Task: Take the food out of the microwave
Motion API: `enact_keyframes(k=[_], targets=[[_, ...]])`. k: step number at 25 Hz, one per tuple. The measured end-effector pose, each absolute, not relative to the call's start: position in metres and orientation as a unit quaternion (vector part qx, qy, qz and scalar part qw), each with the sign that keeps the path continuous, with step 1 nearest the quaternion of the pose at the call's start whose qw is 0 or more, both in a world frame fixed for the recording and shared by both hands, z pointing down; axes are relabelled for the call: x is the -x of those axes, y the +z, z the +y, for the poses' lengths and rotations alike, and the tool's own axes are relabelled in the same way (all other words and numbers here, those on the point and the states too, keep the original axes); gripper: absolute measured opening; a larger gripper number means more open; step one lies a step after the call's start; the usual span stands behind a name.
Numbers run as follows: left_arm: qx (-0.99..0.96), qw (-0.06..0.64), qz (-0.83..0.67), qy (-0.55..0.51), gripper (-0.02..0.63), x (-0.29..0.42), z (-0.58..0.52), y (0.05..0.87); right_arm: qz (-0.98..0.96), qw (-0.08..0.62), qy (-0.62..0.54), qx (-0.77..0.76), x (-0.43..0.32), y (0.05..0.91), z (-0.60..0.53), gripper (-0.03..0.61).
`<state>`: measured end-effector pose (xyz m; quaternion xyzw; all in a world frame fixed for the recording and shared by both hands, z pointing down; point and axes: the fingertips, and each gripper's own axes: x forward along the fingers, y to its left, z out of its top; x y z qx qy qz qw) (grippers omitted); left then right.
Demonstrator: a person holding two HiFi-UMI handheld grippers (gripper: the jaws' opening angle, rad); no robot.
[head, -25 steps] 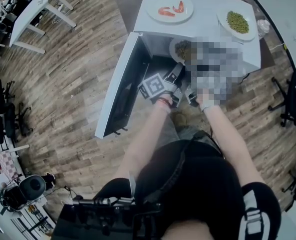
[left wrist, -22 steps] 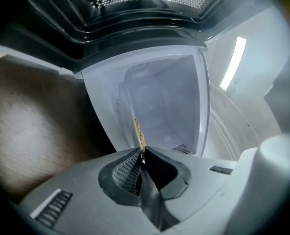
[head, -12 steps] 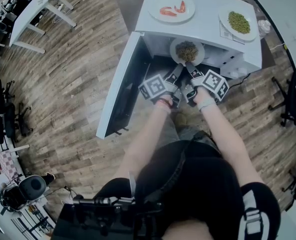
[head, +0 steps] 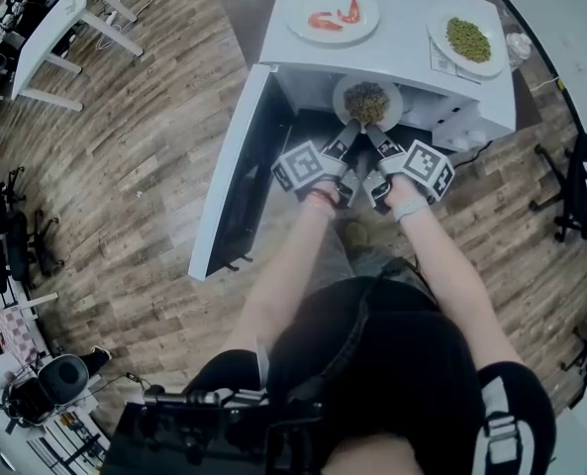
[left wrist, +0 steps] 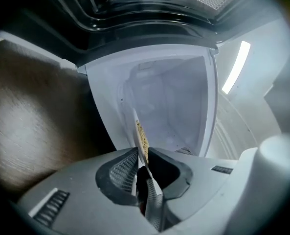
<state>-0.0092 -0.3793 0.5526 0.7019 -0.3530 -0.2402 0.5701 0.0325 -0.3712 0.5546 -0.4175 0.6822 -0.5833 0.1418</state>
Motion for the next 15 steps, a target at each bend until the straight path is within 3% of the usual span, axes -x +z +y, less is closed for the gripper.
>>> enact_keyframes(k=[5, 15], targets=[[-0.699, 0.574, -0.350, -0.243, 0.041, 0.0066, -0.3774, 0.5529, 0.674, 0.145, -0.587, 0.424, -0.0335, 0.5581, -0.3707, 0.060], [-0.697, 0.572, -0.352, -0.251, 0.038, 0.0089, -0.3740, 0.5499, 0.668, 0.153, -0.593, 0.423, -0.0280, 0.5592, -0.3746, 0.066]])
